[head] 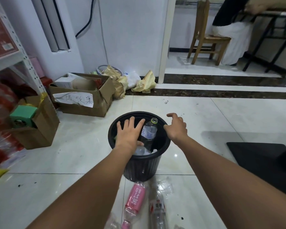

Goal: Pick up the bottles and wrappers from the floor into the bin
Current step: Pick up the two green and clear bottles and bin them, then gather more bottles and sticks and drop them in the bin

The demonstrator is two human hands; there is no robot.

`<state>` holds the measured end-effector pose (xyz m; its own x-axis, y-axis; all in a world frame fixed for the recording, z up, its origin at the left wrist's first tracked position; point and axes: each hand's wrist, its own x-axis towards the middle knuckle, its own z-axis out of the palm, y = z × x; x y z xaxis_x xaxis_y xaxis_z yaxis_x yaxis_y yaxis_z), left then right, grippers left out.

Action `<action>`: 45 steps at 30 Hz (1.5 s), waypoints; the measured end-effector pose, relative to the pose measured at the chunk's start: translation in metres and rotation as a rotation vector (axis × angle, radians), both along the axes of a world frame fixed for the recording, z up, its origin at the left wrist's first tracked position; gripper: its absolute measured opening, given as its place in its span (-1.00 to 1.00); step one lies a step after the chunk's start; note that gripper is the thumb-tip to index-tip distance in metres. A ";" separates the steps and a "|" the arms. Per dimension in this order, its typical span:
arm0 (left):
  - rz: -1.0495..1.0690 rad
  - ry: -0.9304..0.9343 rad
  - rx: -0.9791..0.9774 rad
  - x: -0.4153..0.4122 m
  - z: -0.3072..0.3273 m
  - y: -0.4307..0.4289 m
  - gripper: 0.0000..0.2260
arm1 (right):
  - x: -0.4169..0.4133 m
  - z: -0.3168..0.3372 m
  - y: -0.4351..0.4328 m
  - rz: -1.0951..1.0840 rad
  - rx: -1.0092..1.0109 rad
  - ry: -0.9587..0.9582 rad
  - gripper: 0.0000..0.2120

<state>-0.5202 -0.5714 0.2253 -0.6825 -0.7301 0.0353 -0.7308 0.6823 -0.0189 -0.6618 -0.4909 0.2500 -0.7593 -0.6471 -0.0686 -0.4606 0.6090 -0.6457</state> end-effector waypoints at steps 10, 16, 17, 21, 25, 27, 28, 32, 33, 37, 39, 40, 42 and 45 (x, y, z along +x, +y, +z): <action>0.000 0.132 -0.019 0.024 0.060 0.013 -0.50 | 0.024 0.061 0.028 0.316 0.164 0.437 -0.52; -0.024 0.157 -0.023 0.032 0.120 0.056 -0.52 | 0.051 0.123 0.071 0.376 0.234 0.560 -0.51; -0.025 0.158 -0.024 0.035 0.130 0.067 -0.52 | 0.056 0.134 0.081 0.378 0.246 0.573 -0.50; -0.007 0.176 -0.038 0.053 0.162 0.112 -0.51 | 0.073 0.169 0.126 0.360 0.258 0.643 -0.49; 0.012 0.186 -0.042 0.079 0.177 0.160 -0.52 | 0.098 0.182 0.174 0.341 0.239 0.667 -0.49; 0.021 0.197 -0.028 0.092 0.179 0.181 -0.52 | 0.110 0.180 0.194 0.350 0.225 0.659 -0.48; 0.028 0.207 -0.023 0.097 0.179 0.189 -0.53 | 0.116 0.177 0.202 0.353 0.217 0.654 -0.48; 0.046 0.223 -0.017 0.114 0.169 0.219 -0.55 | 0.138 0.153 0.227 0.348 0.166 0.619 -0.50; 0.049 0.225 -0.010 0.117 0.165 0.224 -0.55 | 0.142 0.145 0.231 0.352 0.162 0.612 -0.51; 0.063 0.224 -0.001 0.127 0.147 0.237 -0.54 | 0.160 0.112 0.240 0.383 0.170 0.609 -0.51; 0.065 0.229 0.012 0.131 0.138 0.241 -0.53 | 0.164 0.100 0.244 0.382 0.164 0.608 -0.50; 0.062 0.229 0.020 0.133 0.132 0.243 -0.53 | 0.165 0.094 0.246 0.376 0.162 0.606 -0.50; 0.047 0.233 0.047 0.140 0.118 0.246 -0.53 | 0.169 0.081 0.250 0.359 0.171 0.601 -0.50; 0.029 0.213 0.050 0.152 0.094 0.244 -0.54 | 0.175 0.060 0.250 0.332 0.202 0.613 -0.51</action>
